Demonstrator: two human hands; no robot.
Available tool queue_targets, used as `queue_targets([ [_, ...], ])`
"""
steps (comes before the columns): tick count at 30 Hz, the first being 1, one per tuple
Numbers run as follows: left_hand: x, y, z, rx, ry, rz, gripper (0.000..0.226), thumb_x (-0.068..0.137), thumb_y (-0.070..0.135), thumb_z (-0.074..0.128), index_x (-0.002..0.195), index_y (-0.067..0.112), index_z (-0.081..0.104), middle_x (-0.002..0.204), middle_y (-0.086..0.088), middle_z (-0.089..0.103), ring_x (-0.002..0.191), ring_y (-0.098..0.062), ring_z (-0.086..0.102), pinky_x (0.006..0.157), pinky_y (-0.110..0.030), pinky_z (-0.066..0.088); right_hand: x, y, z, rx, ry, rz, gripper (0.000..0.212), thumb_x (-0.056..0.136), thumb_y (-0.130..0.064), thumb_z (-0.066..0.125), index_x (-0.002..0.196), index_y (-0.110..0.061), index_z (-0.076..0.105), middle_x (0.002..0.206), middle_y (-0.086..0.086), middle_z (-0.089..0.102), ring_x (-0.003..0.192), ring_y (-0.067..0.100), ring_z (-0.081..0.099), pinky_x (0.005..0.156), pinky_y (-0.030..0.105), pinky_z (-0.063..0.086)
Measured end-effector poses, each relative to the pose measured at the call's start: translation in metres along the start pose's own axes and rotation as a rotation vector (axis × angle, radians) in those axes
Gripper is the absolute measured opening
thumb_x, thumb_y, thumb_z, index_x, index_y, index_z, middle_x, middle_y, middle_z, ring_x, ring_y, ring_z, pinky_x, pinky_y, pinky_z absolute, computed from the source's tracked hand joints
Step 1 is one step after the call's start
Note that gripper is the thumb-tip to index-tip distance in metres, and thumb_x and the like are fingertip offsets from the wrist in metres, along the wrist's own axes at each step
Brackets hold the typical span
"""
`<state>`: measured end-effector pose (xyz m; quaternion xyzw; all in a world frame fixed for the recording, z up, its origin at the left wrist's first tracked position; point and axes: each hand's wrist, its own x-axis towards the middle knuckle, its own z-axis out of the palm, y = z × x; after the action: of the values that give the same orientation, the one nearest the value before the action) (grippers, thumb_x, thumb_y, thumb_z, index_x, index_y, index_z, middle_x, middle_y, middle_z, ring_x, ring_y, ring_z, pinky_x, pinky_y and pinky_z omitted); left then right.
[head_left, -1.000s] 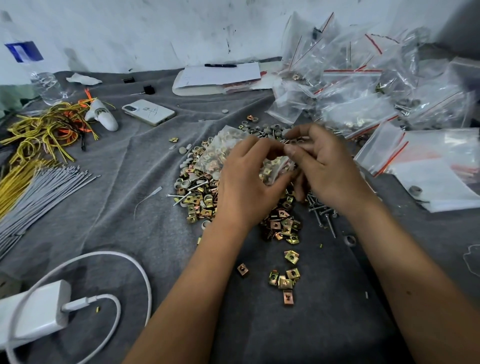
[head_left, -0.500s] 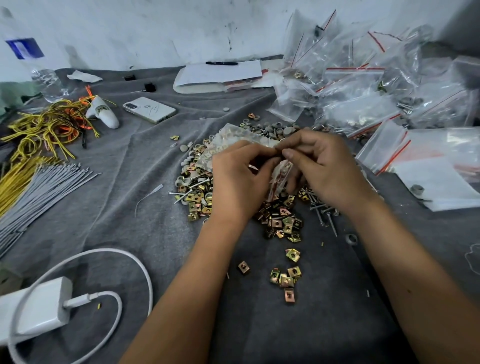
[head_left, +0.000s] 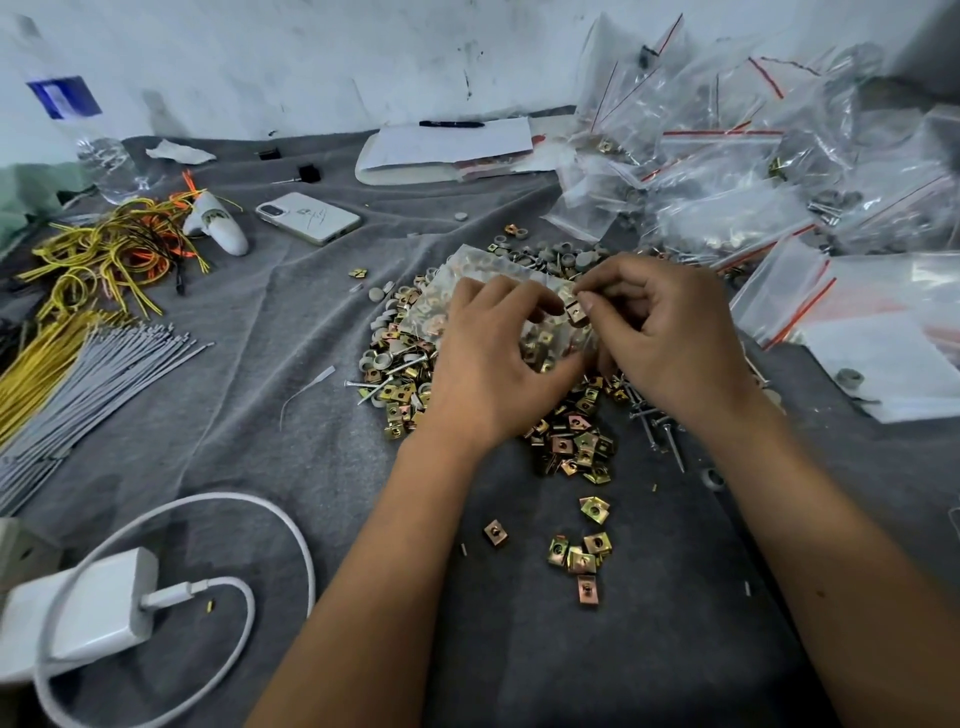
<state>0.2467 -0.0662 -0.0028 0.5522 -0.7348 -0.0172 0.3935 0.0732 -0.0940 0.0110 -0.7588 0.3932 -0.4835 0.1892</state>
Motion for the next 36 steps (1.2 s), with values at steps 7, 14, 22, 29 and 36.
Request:
queue_targets([
  [7,0.002,-0.007,-0.007,-0.083,0.1,-0.163,0.007,0.08,0.01,0.075,0.086,0.012,0.072,0.079,0.003,0.068,0.071,-0.014,0.063,0.066,-0.038,0.056,-0.001,-0.004,0.001,0.008,-0.09,-0.046,0.011,0.091,-0.005,0.073,0.099,-0.011,0.076,0.082,-0.015,0.071,0.071,-0.003,0.069,0.066,0.009,0.05],
  [14,0.013,-0.033,-0.039,-0.813,0.556,-0.649,0.018,0.088,-0.005,0.072,0.079,0.01,0.072,0.068,0.0,0.069,0.06,-0.013,0.059,0.059,-0.027,0.05,-0.008,-0.013,0.023,-0.168,-0.375,-0.157,0.008,0.087,-0.021,0.081,0.094,-0.021,0.078,0.084,-0.012,0.073,0.074,-0.004,0.065,0.074,0.016,0.053],
  [22,0.02,-0.048,-0.088,-0.997,0.904,-0.553,0.027,0.087,-0.011,0.068,0.071,0.011,0.071,0.069,0.001,0.07,0.074,-0.019,0.063,0.077,-0.043,0.054,-0.013,-0.036,0.053,-0.322,-0.613,-0.346,0.029,0.088,-0.05,0.073,0.109,-0.03,0.074,0.105,-0.008,0.058,0.106,0.01,0.047,0.089,0.036,0.049],
  [29,0.017,-0.053,-0.122,-0.376,0.718,-0.279,0.009,0.08,0.01,0.071,0.078,0.017,0.074,0.066,0.001,0.067,0.061,-0.009,0.06,0.06,-0.029,0.051,-0.018,-0.048,0.064,-0.302,-0.624,-0.414,0.032,0.092,-0.049,0.068,0.111,-0.024,0.073,0.109,-0.005,0.056,0.112,0.013,0.046,0.092,0.039,0.051],
  [36,-0.004,-0.047,-0.07,-0.243,0.562,-0.57,0.019,0.083,0.01,0.071,0.072,0.025,0.069,0.06,0.012,0.061,0.053,0.001,0.054,0.059,-0.018,0.043,-0.022,-0.05,0.076,-0.317,-0.609,-0.429,0.036,0.099,-0.046,0.059,0.109,-0.014,0.071,0.109,-0.001,0.057,0.11,0.016,0.047,0.096,0.034,0.046],
])
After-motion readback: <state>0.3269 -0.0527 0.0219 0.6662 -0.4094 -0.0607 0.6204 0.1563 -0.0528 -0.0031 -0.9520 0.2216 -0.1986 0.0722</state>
